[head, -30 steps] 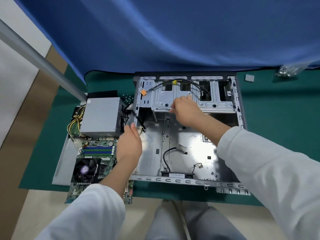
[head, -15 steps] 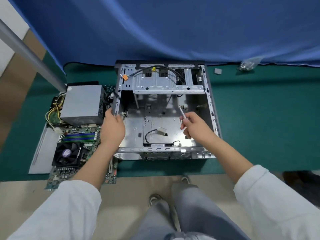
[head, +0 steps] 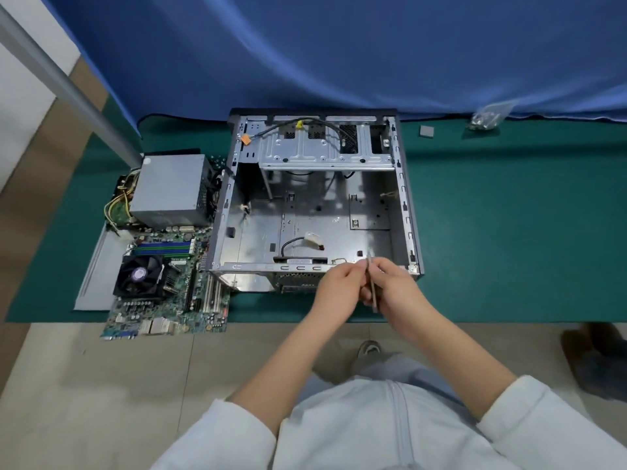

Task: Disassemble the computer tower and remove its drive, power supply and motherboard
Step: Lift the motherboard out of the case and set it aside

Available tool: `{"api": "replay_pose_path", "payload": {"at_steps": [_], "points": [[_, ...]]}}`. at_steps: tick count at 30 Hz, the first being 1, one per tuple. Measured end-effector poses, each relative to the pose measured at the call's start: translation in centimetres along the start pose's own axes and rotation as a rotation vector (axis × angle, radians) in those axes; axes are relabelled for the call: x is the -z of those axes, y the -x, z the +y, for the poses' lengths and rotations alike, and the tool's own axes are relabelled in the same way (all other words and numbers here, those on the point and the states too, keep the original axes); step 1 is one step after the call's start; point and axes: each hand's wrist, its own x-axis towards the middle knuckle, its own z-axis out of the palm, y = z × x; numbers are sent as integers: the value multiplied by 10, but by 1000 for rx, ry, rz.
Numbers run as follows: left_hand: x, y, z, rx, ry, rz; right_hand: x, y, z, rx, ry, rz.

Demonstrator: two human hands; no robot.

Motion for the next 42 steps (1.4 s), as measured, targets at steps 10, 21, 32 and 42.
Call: {"api": "replay_pose_path", "payload": {"at_steps": [10, 21, 32, 42], "points": [[-22, 8, -16, 125, 87, -83, 20, 12, 30, -222, -50, -20], [-43, 0, -21, 179, 212, -32, 27, 13, 37, -278, -184, 41], [-49, -2, -13, 260, 271, -35, 30, 12, 36, -276, -354, 46], [-52, -8, -16, 255, 295, -24, 27, 12, 33, -274, -256, 104]]}}
